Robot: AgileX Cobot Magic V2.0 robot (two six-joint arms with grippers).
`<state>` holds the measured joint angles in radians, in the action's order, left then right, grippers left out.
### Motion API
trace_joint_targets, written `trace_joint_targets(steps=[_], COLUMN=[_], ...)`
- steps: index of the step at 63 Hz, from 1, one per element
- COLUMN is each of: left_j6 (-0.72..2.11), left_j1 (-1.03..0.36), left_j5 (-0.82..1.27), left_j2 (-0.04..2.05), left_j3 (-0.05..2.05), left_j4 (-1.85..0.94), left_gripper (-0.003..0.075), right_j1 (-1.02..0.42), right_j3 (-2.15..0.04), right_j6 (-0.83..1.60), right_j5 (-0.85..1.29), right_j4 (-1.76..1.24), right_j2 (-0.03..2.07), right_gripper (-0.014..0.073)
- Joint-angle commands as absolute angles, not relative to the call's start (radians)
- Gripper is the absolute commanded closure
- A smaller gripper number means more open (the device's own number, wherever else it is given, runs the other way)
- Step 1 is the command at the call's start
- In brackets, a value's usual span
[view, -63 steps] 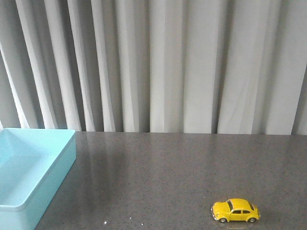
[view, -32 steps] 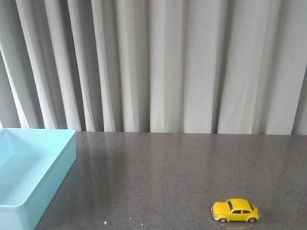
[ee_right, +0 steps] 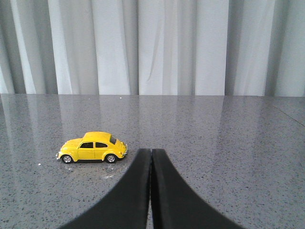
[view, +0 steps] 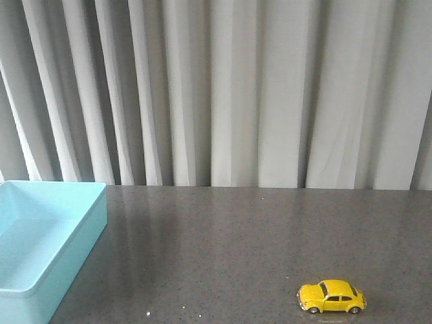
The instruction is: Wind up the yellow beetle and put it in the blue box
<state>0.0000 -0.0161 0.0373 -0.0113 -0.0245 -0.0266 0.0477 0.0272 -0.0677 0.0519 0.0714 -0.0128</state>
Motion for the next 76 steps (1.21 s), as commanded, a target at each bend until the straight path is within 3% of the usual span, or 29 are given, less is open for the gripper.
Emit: trace_joint_targets(steps=[1, 16, 31, 55, 76], left_j6=[-0.006, -0.057, -0.082, 0.0, -0.006], left_j1=[-0.023, -0.023, -0.023, -0.023, -0.023], left_j5=[-0.044, -0.102, 0.048, 0.396, 0.58], left_j2=[-0.025, -0.025, 0.013, 0.474, 0.665], left_j3=[-0.015, 0.026, 0.286, 0.799, 0.837], left_j4=[-0.032, -0.035, -0.03, -0.021, -0.024], left_gripper=[0.0725, 0.0725, 0.0725, 0.0725, 0.0725], right_j1=[0.054, 0.054, 0.054, 0.054, 0.054], right_j3=[0.031, 0.001, -0.238, -0.715, -0.733], right_j6=[-0.068, -0.084, -0.079, -0.062, -0.066], right_j5=[-0.026, -0.02, 0.141, 0.426, 0.702], right_j4=[0.075, 0.041, 0.022, 0.11, 0.154], right_j2=[-0.021, -0.019, 0.036, 0.411, 0.625], right_gripper=[0.0599, 0.0599, 0.0599, 0.0599, 0.0599])
